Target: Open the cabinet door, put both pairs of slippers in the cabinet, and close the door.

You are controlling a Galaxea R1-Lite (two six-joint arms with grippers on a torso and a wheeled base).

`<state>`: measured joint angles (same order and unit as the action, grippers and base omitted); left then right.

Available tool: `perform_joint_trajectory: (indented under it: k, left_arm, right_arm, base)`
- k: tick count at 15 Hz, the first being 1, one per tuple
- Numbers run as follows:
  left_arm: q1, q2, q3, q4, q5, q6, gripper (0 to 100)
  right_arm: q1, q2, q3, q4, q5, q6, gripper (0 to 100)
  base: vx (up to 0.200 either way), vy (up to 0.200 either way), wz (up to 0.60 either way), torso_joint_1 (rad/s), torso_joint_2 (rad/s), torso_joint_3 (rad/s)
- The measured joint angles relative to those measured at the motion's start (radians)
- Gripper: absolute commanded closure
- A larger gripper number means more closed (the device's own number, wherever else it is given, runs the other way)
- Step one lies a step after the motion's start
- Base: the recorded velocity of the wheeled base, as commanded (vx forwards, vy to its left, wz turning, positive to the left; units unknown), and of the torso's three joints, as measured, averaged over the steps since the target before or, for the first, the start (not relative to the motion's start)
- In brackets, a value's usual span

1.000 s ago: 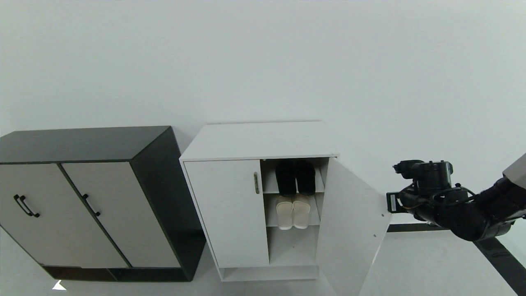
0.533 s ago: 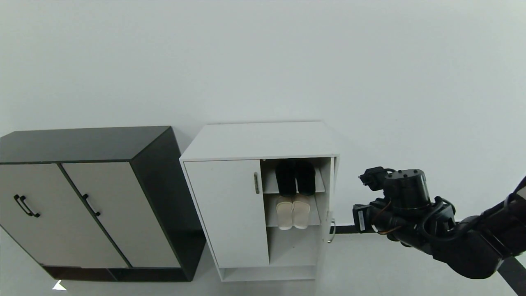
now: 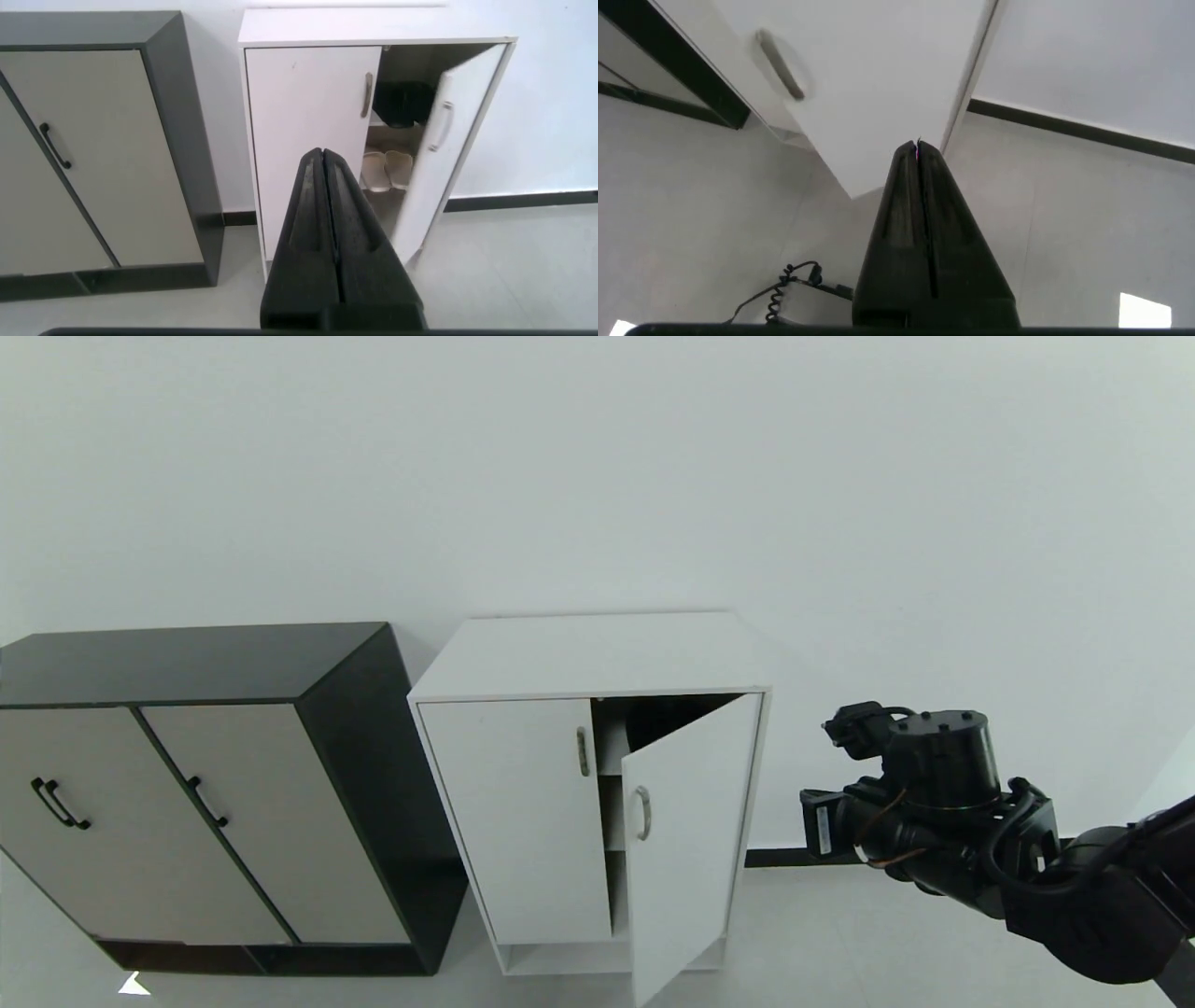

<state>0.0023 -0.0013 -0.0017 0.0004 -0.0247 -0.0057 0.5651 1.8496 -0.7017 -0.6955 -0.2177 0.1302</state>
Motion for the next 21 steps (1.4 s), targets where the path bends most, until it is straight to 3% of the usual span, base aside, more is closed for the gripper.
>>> perform_joint_trajectory:
  k: [5, 15, 18, 21]
  left_arm:
    - [0.000, 0.000, 0.000, 0.000, 0.002, 0.000, 100]
    - [0.000, 0.000, 0.000, 0.000, 0.002, 0.001, 100]
    - [0.000, 0.000, 0.000, 0.000, 0.002, 0.001, 100]
    - [0.000, 0.000, 0.000, 0.000, 0.002, 0.000, 100]
  right_arm:
    - [0.007, -0.006, 0.007, -0.021, 0.000, 0.000, 100]
    - [0.089, 0.015, 0.033, -0.089, 0.011, 0.012, 100]
    - [0.120, 0.070, 0.035, -0.209, 0.009, 0.034, 100]
    - [0.124, 0.089, 0.046, -0.217, 0.006, 0.035, 100]
  base:
    - [0.000, 0.000, 0.00, 0.000, 0.00, 0.000]
    - [0.200, 0.000, 0.00, 0.002, 0.00, 0.004]
    - [0.200, 0.000, 0.00, 0.004, 0.00, 0.002]
    - [0.000, 0.000, 0.00, 0.000, 0.00, 0.000]
